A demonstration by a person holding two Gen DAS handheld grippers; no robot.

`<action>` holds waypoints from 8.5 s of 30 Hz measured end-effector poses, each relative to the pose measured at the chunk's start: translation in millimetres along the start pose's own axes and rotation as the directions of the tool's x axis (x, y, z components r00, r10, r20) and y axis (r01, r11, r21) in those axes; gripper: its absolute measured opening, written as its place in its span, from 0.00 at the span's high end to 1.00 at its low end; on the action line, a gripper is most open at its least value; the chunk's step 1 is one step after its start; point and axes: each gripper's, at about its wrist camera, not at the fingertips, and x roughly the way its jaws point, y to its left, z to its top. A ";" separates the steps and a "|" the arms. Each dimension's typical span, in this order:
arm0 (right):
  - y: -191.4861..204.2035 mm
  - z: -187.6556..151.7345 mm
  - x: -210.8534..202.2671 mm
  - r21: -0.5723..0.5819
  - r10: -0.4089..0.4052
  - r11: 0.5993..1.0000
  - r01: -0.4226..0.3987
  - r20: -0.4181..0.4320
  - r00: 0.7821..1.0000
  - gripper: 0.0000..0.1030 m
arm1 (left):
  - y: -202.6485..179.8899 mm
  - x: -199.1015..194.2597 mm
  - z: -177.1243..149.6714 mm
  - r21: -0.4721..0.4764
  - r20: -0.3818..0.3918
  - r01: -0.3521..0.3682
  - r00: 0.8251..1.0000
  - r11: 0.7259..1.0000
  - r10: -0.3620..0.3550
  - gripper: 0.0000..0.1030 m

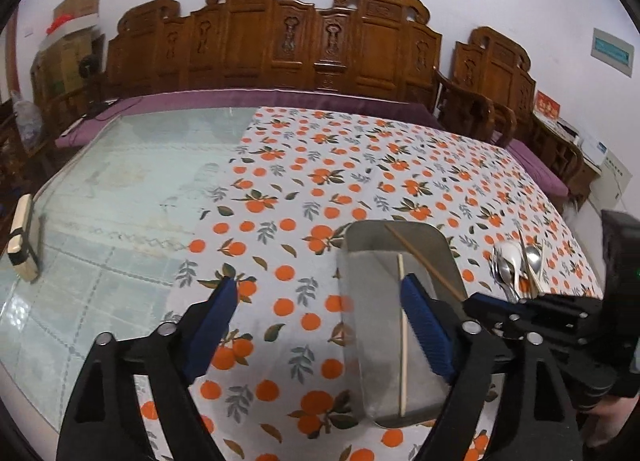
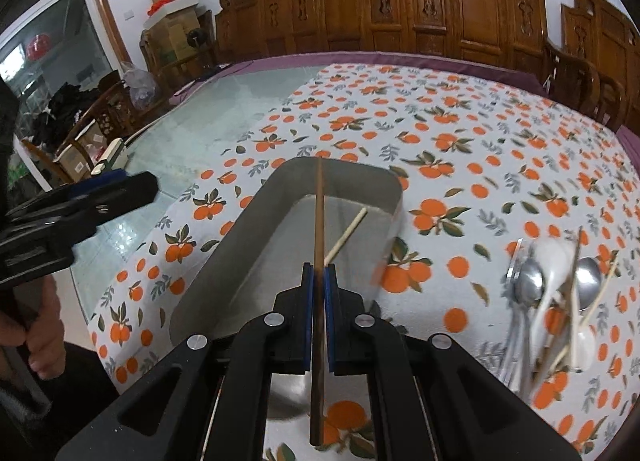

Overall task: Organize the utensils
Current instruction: 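Lower the dark chopstick into the metal tray and open the right tool, then grasp a metal spoon from the utensil pile with the right tool, then lift the metal spoon with the right tool while the left tool approaches a metal fork, then grasp the metal fork with the left tool, then carry the metal fork into the tray and open the left tool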

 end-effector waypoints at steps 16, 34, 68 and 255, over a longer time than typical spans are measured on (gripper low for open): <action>6.9 -1.5 42.1 0.053 0.058 0.997 -0.054 -0.080 0.995 0.92 | 4.3 -0.5 0.5 -0.009 0.005 -0.017 1.000 1.000 0.017 0.16; -70.2 -16.4 -63.4 -0.025 -0.105 0.994 0.107 0.081 0.991 0.92 | -52.9 2.6 -12.7 0.064 0.006 0.032 0.999 0.997 -0.032 0.16; -151.3 -34.8 0.0 -0.023 -0.185 0.983 0.183 -0.096 0.978 0.83 | -140.1 13.9 -41.7 0.185 -0.026 0.150 0.989 0.971 -0.148 0.16; -102.6 -29.9 -65.9 -0.065 0.023 0.998 -0.020 0.050 0.998 0.93 | -88.2 92.3 -27.5 0.153 -0.195 0.033 0.981 0.988 -0.003 0.94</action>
